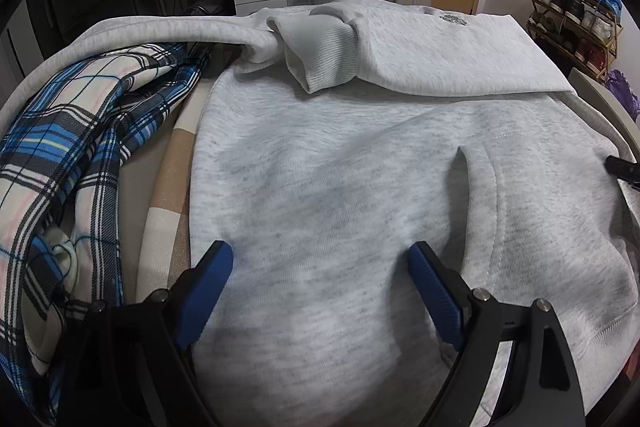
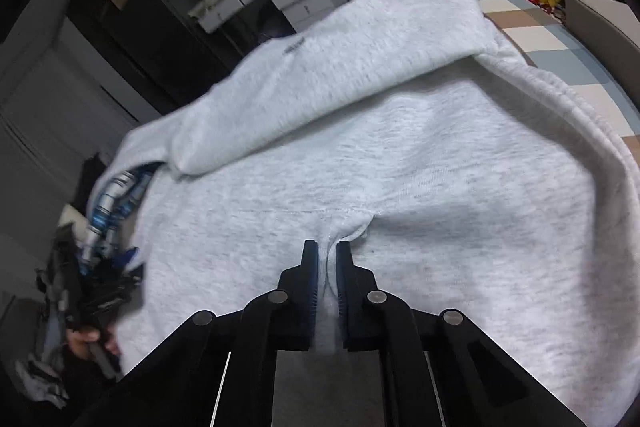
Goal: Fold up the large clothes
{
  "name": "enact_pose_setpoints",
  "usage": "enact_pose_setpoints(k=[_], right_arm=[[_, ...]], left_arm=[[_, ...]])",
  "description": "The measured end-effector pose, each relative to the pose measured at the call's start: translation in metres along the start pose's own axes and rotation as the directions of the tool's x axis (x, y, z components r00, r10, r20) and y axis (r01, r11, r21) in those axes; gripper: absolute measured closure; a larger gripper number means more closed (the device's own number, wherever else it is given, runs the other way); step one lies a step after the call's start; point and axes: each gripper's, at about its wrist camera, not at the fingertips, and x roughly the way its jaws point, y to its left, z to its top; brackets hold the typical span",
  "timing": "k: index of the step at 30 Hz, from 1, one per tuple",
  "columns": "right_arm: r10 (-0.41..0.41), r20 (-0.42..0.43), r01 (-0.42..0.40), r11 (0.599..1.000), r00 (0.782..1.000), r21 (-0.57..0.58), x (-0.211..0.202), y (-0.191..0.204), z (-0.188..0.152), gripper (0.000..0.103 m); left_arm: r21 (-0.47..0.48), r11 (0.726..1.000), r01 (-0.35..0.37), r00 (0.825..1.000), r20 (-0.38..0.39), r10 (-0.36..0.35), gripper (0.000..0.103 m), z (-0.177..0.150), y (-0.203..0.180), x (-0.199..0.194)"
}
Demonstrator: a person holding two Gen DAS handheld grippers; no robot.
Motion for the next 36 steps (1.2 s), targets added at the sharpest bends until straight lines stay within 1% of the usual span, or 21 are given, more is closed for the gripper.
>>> enact_pose_setpoints(k=[2, 3, 5, 7, 9, 10, 11, 13, 16, 19, 21, 23, 24, 26, 27, 29, 31, 32, 33, 34, 36], right_arm=[[0.062, 0.043, -0.065, 0.996, 0.997, 0.055, -0.014, -0.014, -0.003, 0.102], [0.055, 0.049, -0.058, 0.996, 0.997, 0.065, -0.017, -0.018, -0.004, 0.102], [-0.051, 0.048, 0.048, 0.996, 0.998, 0.075, -0.02, -0.027, -0.005, 0.102], [-0.02, 0.021, 0.018, 0.994, 1.0, 0.108, -0.017, -0.034, -0.006, 0.101], [-0.032, -0.004, 0.032, 0.997, 0.999, 0.064, -0.015, -0.025, -0.007, 0.096], [-0.026, -0.008, 0.026, 0.998, 1.0, 0.06, -0.014, -0.023, -0.007, 0.085], [-0.006, -0.01, 0.006, 0.998, 1.0, 0.065, -0.012, -0.022, -0.006, 0.06], [0.046, -0.012, -0.045, 0.995, 0.999, 0.091, -0.009, -0.023, -0.006, 0.035], [0.043, -0.014, -0.041, 0.99, 0.999, 0.133, -0.001, -0.025, -0.005, 0.036], [0.072, 0.021, -0.075, 0.974, 0.997, 0.212, 0.002, -0.031, -0.002, 0.036], [0.11, 0.028, -0.113, 0.958, 0.994, 0.264, 0.006, -0.033, -0.002, 0.041], [0.138, -0.001, -0.132, 0.951, 0.99, 0.28, 0.013, -0.031, -0.003, 0.059], [0.131, -0.009, -0.123, 0.955, 0.991, 0.271, 0.014, -0.028, -0.003, 0.062], [0.095, -0.04, -0.084, 0.972, 0.995, 0.22, 0.016, -0.021, -0.004, 0.082], [0.083, -0.057, -0.071, 0.977, 0.995, 0.199, 0.016, -0.019, -0.004, 0.086], [0.044, -0.064, -0.034, 0.989, 0.997, 0.143, 0.014, -0.013, -0.004, 0.1], [0.003, -0.055, 0.002, 0.996, 0.998, 0.091, 0.01, -0.008, -0.004, 0.101], [0.006, -0.043, -0.002, 0.997, 0.999, 0.082, 0.007, -0.007, -0.003, 0.101], [0.009, -0.034, -0.006, 0.997, 0.999, 0.083, 0.005, -0.007, -0.003, 0.101], [0.011, -0.029, -0.008, 0.996, 1.0, 0.084, 0.003, -0.007, -0.003, 0.101], [0.015, -0.018, -0.013, 0.995, 1.0, 0.095, -0.001, -0.011, -0.002, 0.101]], left_arm=[[0.0, 1.0, 0.0, 1.0, 0.0, 0.0, 0.016, 0.0, 0.0, 0.0], [0.0, 1.0, 0.0, 1.0, 0.0, 0.0, 0.016, 0.0, 0.0, 0.0], [0.0, 1.0, 0.0, 1.0, 0.0, 0.0, 0.016, 0.0, 0.0, 0.0], [0.0, 1.0, 0.0, 1.0, 0.0, 0.0, 0.016, 0.0, 0.0, 0.0], [-0.004, 1.0, 0.0, 1.0, -0.001, 0.0, 0.016, 0.0, 0.0, -0.001], [0.0, 1.0, -0.011, 1.0, -0.005, 0.011, 0.016, 0.0, -0.002, -0.001], [0.007, 1.0, -0.021, 1.0, -0.006, 0.021, 0.016, 0.0, -0.003, -0.003], [-0.002, 1.0, -0.02, 1.0, -0.001, 0.02, 0.016, 0.0, -0.007, -0.01], [-0.067, 0.99, 0.121, 0.993, 0.008, -0.121, 0.016, 0.002, -0.012, -0.026], [-0.089, 0.963, 0.255, 0.967, 0.01, -0.255, 0.016, 0.007, -0.023, -0.032], [-0.097, 0.957, 0.272, 0.962, 0.003, -0.273, 0.016, 0.011, -0.03, -0.028], [-0.098, 0.954, 0.285, 0.957, -0.023, -0.288, 0.016, 0.016, -0.039, -0.021], [-0.096, 0.95, 0.296, 0.953, -0.034, -0.3, 0.016, 0.018, -0.043, -0.017], [-0.093, 0.943, 0.321, 0.943, -0.066, -0.327, 0.016, 0.02, -0.051, -0.007], [-0.095, 0.943, 0.32, 0.941, -0.081, -0.328, 0.016, 0.02, -0.053, -0.003], [-0.092, 0.952, 0.293, 0.949, -0.095, -0.301, 0.016, 0.022, -0.057, 0.0], [-0.082, 0.958, 0.275, 0.954, -0.103, -0.283, 0.019, 0.022, -0.061, -0.002], [-0.076, 0.959, 0.272, 0.955, -0.102, -0.279, 0.026, 0.021, -0.063, -0.005], [-0.068, 0.96, 0.271, 0.956, -0.097, -0.277, 0.05, 0.021, -0.064, -0.007], [-0.06, 0.959, 0.277, 0.955, -0.096, -0.282, 0.069, 0.02, -0.065, -0.009], [-0.061, 0.956, 0.287, 0.953, -0.082, -0.292, 0.086, 0.016, -0.063, -0.014]])
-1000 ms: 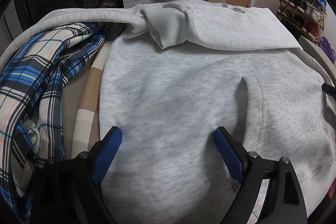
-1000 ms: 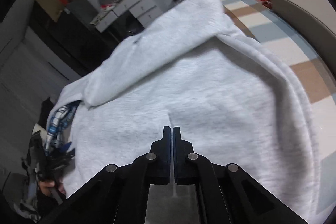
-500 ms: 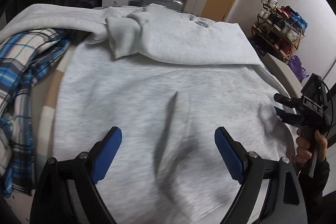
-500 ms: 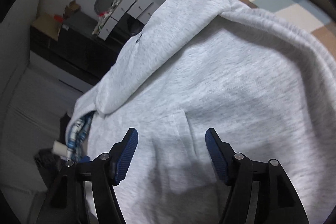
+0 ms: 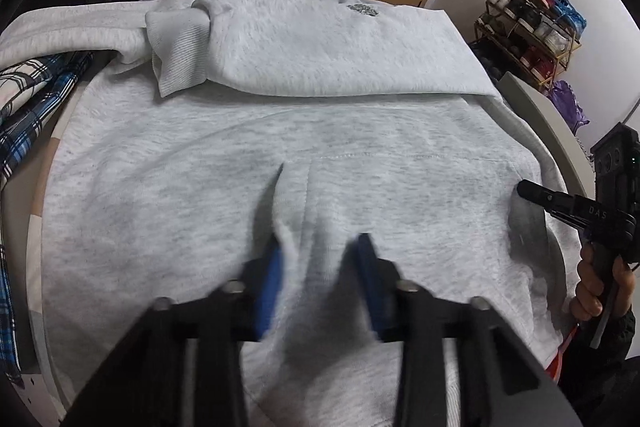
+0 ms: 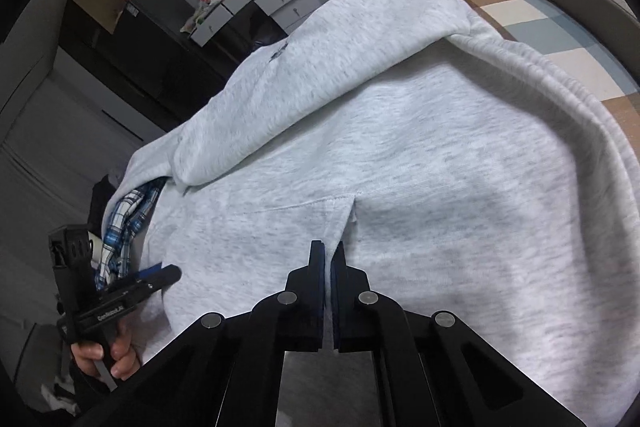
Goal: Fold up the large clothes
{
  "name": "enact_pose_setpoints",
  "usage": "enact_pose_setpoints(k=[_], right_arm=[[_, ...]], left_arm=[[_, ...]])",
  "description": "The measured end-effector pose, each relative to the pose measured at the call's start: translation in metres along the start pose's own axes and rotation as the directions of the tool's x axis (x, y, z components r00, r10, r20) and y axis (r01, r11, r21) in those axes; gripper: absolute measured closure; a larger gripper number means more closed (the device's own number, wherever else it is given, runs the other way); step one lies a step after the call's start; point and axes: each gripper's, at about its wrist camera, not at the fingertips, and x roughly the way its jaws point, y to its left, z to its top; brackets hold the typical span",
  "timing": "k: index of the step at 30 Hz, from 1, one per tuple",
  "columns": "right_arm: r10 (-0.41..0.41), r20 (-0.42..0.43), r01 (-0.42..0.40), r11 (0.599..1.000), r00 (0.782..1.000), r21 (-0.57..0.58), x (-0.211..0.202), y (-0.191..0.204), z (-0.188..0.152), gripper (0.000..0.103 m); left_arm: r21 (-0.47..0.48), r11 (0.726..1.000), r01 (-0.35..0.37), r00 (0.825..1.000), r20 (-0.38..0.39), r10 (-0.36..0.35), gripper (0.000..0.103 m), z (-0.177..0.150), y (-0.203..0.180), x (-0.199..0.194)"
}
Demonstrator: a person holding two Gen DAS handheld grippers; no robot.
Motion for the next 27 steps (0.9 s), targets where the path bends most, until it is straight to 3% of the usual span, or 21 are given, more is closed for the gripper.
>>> enact_pose_setpoints(k=[7, 20, 27], right_arm=[[-0.035, -0.036, 0.036, 0.999, 0.999, 0.014, 0.011, -0.006, -0.001, 0.101], [-0.078, -0.039, 0.077, 0.996, 0.996, -0.035, 0.004, 0.001, -0.003, 0.101], [-0.066, -0.054, 0.066, 0.998, 0.996, 0.008, 0.006, -0.009, -0.005, 0.097]], left_arm=[[0.045, 0.998, -0.042, 0.999, 0.026, 0.041, 0.097, 0.0, -0.003, -0.003], [0.003, 1.0, -0.017, 1.0, 0.009, 0.017, 0.1, -0.011, 0.006, -0.003], [-0.04, 0.999, -0.02, 1.0, -0.002, 0.02, 0.1, -0.019, 0.018, -0.005]])
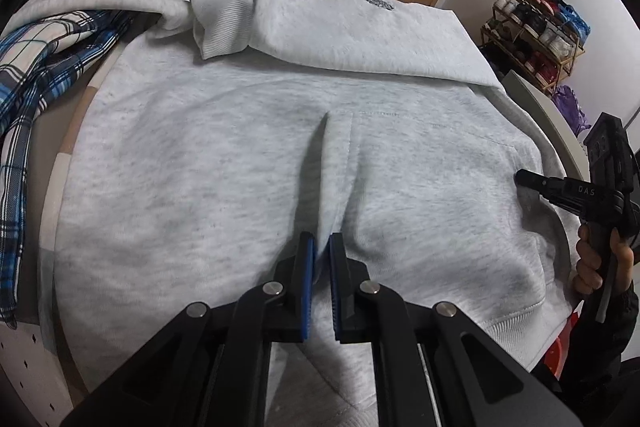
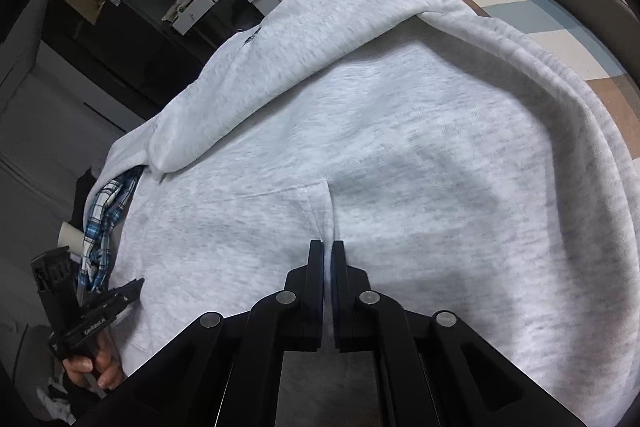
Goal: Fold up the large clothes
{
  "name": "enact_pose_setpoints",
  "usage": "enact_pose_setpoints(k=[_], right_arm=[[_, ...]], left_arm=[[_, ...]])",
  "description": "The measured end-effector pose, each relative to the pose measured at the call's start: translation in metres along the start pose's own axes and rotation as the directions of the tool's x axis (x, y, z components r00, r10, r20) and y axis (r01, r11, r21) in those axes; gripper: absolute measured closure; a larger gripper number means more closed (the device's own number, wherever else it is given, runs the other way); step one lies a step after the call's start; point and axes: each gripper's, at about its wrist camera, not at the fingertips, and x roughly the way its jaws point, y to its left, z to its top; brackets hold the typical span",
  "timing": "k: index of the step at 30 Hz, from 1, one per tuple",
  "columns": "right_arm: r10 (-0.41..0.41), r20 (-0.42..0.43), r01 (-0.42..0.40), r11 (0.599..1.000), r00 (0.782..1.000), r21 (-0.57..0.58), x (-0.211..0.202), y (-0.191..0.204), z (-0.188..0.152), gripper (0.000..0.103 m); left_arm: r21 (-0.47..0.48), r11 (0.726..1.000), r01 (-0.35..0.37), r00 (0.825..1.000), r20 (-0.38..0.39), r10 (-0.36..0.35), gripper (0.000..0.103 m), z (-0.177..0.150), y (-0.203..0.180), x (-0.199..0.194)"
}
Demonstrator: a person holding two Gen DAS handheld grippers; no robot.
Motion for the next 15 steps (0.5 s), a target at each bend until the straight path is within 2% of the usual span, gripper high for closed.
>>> enact_pose_setpoints(k=[1, 2, 4, 7, 9, 15], right_arm=[[0.004, -0.001, -0.004, 1.0, 1.0, 0.003, 0.0, 0.001, 0.0, 0.092], [0.019, -0.002, -0.019, 1.0, 1.0, 0.007, 0.0, 0.001, 0.0, 0.083], [0.058, 0.003, -0.058, 0.998, 0.998, 0.009, -0.001, 0.002, 0.0, 0.077], [0.042, 0.005, -0.042, 0.999, 0.999, -0.01, 0.0, 0.009, -0.001, 0.077], [0.043, 0.005, -0.042, 0.999, 0.999, -0.018, 0.0, 0.01, -0.001, 0.077], [0.033, -0.007, -0.034, 0.997, 0.999, -0.064, 0.0, 0.014, -0.004, 0.077]], left_arm=[[-0.004, 1.0, -0.004, 1.0, 0.002, 0.004, 0.1, 0.0, 0.0, 0.0], [-0.007, 1.0, -0.008, 1.0, 0.004, 0.008, 0.1, 0.0, -0.001, 0.0], [0.007, 1.0, -0.023, 1.0, 0.007, 0.023, 0.1, 0.0, -0.004, 0.0], [0.038, 0.998, -0.056, 0.998, 0.016, 0.055, 0.099, 0.001, -0.011, 0.0], [0.047, 0.996, -0.072, 0.997, 0.019, 0.071, 0.095, 0.001, -0.012, 0.002], [0.069, 0.993, -0.097, 0.995, 0.025, 0.095, 0.091, 0.004, -0.016, 0.003]])
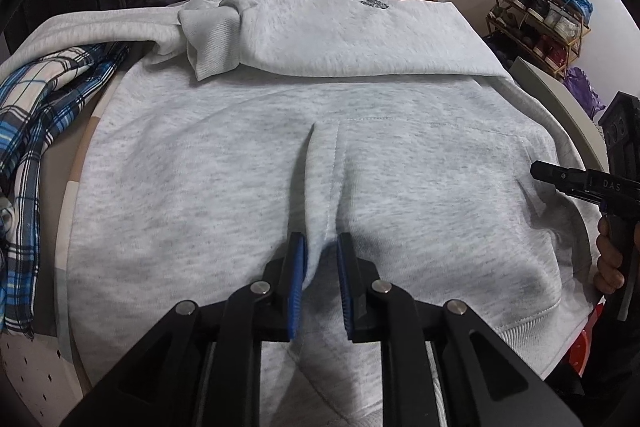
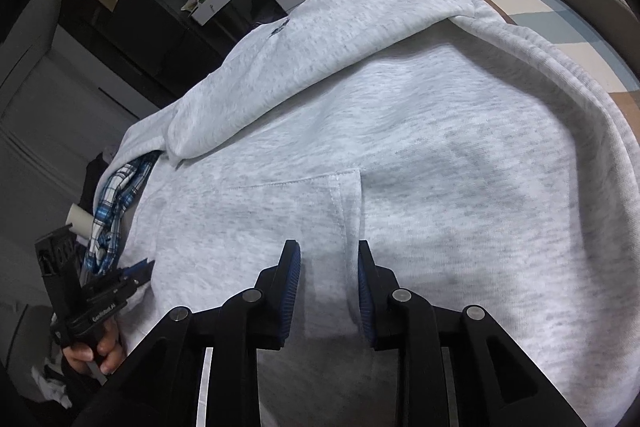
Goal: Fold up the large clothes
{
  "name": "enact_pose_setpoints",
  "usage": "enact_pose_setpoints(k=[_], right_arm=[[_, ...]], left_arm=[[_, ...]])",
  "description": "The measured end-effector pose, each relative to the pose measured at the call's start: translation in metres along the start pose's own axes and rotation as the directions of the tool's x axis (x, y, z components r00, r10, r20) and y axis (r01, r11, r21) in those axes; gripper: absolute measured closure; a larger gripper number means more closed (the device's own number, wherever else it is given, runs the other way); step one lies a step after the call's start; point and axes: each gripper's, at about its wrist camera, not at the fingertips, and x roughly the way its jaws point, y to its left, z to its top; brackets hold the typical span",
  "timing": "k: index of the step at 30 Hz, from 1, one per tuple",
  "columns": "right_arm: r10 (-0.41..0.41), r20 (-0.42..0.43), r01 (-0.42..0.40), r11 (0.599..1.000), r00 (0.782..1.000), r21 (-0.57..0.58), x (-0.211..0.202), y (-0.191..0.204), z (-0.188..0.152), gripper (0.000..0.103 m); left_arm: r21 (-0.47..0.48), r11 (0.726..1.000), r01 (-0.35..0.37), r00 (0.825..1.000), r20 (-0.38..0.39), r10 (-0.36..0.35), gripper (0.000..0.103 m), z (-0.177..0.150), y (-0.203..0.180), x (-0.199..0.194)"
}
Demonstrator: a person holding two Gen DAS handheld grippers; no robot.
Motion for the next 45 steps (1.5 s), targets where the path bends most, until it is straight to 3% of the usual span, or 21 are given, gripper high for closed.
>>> enact_pose_setpoints(k=[1, 3, 4, 10, 12, 14, 15, 16, 19, 20, 22, 24, 25, 27, 30, 34, 36, 39, 40, 42, 45], right_arm=[[0.0, 0.005, 0.0, 1.0, 1.0, 0.007, 0.0, -0.001, 0.0, 0.079], [-0.028, 0.017, 0.027, 0.999, 0.999, 0.017, 0.001, -0.004, 0.001, 0.097], [-0.052, 0.017, 0.052, 0.999, 0.998, 0.017, 0.001, -0.005, 0.0, 0.101], [0.045, 0.052, -0.045, 0.999, 0.998, -0.002, -0.023, -0.007, -0.002, 0.101], [0.021, 0.023, -0.021, 1.0, 1.0, 0.007, -0.02, -0.015, -0.003, 0.101], [-0.052, -0.012, 0.052, 0.999, 0.999, 0.014, -0.012, -0.019, -0.005, 0.098], [-0.037, -0.002, 0.037, 0.999, 0.999, 0.021, -0.013, -0.019, -0.005, 0.095], [-0.032, -0.002, 0.032, 0.999, 0.999, 0.025, -0.013, -0.018, -0.004, 0.084], [0.029, 0.032, -0.03, 0.998, 0.999, 0.047, -0.018, -0.016, -0.002, 0.037], [0.026, 0.045, -0.028, 0.999, 0.999, 0.043, -0.02, -0.015, -0.002, 0.034], [0.003, 0.063, -0.005, 1.0, 0.998, 0.03, -0.021, -0.009, -0.001, 0.034], [-0.031, 0.07, 0.029, 0.999, 0.997, 0.023, -0.022, -0.001, 0.001, 0.033], [-0.04, 0.074, 0.039, 0.999, 0.996, 0.017, -0.023, 0.002, 0.002, 0.033], [-0.06, 0.101, 0.061, 0.998, 0.993, -0.012, -0.027, 0.017, 0.004, 0.027], [-0.057, 0.141, 0.066, 0.996, 0.988, -0.056, -0.036, 0.037, 0.008, 0.022], [-0.06, 0.191, 0.079, 0.993, 0.98, -0.091, -0.047, 0.052, 0.014, 0.019], [-0.066, 0.206, 0.087, 0.991, 0.976, -0.097, -0.049, 0.058, 0.018, 0.019], [-0.058, 0.203, 0.079, 0.992, 0.977, -0.098, -0.048, 0.062, 0.019, 0.019], [-0.06, 0.2, 0.081, 0.992, 0.978, -0.099, -0.048, 0.062, 0.019, 0.019], [-0.06, 0.192, 0.081, 0.991, 0.98, -0.104, -0.046, 0.064, 0.019, 0.019], [-0.06, 0.181, 0.081, 0.99, 0.982, -0.112, -0.043, 0.066, 0.018, 0.019]], left_arm=[[-0.007, 1.0, 0.0, 1.0, 0.003, 0.0, 0.086, 0.001, 0.001, 0.001], [-0.02, 1.0, -0.003, 1.0, 0.005, 0.003, 0.082, 0.002, 0.003, 0.002], [-0.025, 1.0, 0.003, 1.0, 0.004, -0.002, 0.082, 0.001, 0.005, 0.003], [-0.048, 0.999, 0.014, 1.0, 0.01, -0.014, 0.082, -0.004, 0.011, -0.001], [-0.009, 1.0, 0.001, 1.0, -0.005, -0.001, 0.082, -0.007, 0.007, -0.003], [0.036, 0.999, -0.017, 0.999, -0.026, 0.018, 0.082, -0.009, 0.003, -0.006], [0.037, 0.999, -0.018, 1.0, -0.019, 0.018, 0.082, -0.009, 0.004, -0.012], [0.022, 1.0, -0.013, 1.0, 0.008, 0.013, 0.082, -0.009, 0.008, -0.021], [-0.089, 0.996, -0.027, 0.99, 0.133, 0.039, 0.078, -0.002, 0.036, -0.052], [-0.126, 0.992, -0.025, 0.985, 0.168, 0.046, 0.073, 0.0, 0.044, -0.06], [-0.227, 0.974, 0.0, 0.962, 0.267, 0.063, 0.043, 0.005, 0.071, -0.084], [-0.312, 0.95, 0.002, 0.928, 0.356, 0.115, 0.033, 0.008, 0.095, -0.105], [-0.354, 0.935, -0.025, 0.907, 0.386, 0.17, 0.022, 0.011, 0.108, -0.116], [-0.389, 0.918, -0.074, 0.89, 0.39, 0.236, 0.015, 0.015, 0.123, -0.125], [-0.469, 0.87, -0.153, 0.87, 0.352, 0.344, 0.015, 0.026, 0.152, -0.134], [-0.608, 0.783, -0.134, 0.868, 0.31, 0.388, 0.015, 0.035, 0.204, -0.14], [-0.685, 0.718, -0.125, 0.876, 0.263, 0.404, 0.014, 0.036, 0.231, -0.133], [-0.785, 0.616, -0.063, 0.907, 0.212, 0.363, 0.015, 0.032, 0.268, -0.122], [-0.804, 0.594, -0.026, 0.915, 0.221, 0.338, 0.015, 0.031, 0.278, -0.118], [-0.826, 0.564, 0.003, 0.915, 0.23, 0.331, 0.015, 0.033, 0.29, -0.115], [-0.868, 0.495, 0.048, 0.919, 0.233, 0.319, 0.015, 0.036, 0.304, -0.112]])
